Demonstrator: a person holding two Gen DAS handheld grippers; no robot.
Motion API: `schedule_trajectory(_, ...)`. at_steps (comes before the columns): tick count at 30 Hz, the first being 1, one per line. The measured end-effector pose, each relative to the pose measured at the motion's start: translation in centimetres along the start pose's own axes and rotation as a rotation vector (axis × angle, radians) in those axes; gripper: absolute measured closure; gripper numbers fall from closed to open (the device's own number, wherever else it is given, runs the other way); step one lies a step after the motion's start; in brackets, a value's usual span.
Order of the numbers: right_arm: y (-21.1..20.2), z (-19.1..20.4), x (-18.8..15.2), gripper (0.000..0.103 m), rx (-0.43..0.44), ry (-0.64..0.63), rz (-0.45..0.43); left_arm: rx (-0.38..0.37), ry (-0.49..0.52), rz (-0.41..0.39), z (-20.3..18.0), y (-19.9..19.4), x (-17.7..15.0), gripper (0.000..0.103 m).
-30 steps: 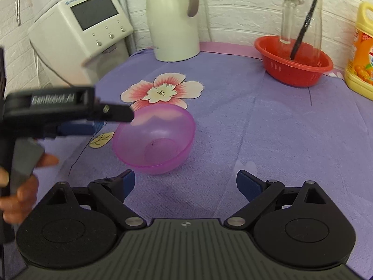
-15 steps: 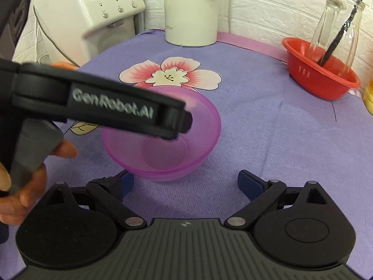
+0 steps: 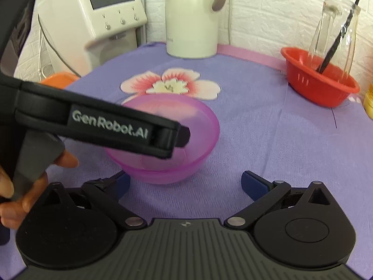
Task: Organize plates and bowls
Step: 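Close the left tool on the pink bowl's rim and lift it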
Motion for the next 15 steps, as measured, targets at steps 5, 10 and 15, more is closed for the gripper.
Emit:
schedule_trajectory(5,0.9,0.2,0.0,0.0,-0.001,-0.005,-0.003,-0.002,0.023,-0.006,-0.4,0.4,-0.1,0.008)
schedule_trajectory(10,1.7,-0.1,0.5,0.0,-0.009,0.017,-0.024,-0.026,0.077,-0.003,-1.0,0.9,0.2,0.055)
schedule_trajectory(15,1.7,0.2,1.9,0.0,0.01,-0.022,-0.064,-0.057,0.057,0.006,-0.8,1.1,1.0,0.07)
Point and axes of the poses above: each gripper's, at about its wrist camera, not at the fingertips, and y roughly the way its jaws point, z to its left, x to its top, the point moved 10 cm from there along y, roughly the way its jaws point, and after that the axes turned 8 degrees about -z, right-handed, at the moved point
